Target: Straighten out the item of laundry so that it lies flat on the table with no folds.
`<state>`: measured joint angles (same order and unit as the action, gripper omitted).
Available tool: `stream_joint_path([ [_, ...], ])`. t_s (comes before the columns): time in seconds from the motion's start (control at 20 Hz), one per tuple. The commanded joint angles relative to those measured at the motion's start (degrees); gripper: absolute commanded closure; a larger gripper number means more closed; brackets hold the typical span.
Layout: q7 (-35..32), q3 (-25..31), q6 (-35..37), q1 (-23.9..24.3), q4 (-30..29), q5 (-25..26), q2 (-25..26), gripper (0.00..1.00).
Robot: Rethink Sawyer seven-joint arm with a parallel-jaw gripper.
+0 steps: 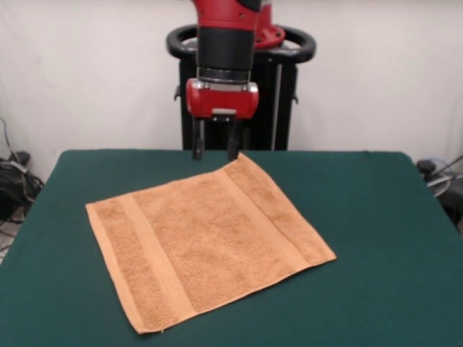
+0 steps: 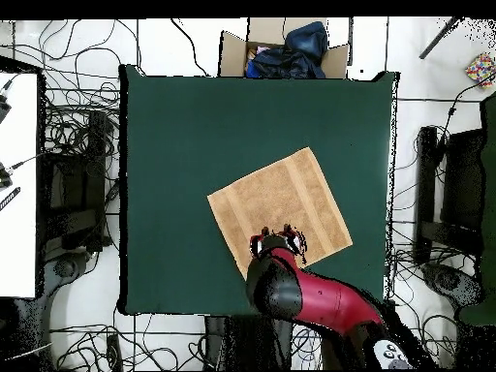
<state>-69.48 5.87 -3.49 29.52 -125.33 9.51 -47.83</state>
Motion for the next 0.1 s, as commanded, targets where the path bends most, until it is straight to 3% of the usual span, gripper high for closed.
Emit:
stream_joint_path([
  [0.05,-7.1,5.8,9.1,0.5,6.1,-1.0,0.4,0.0],
  [0.1,-6.9,6.0,9.3,0.7,6.5,-0.9,0.6,0.0],
])
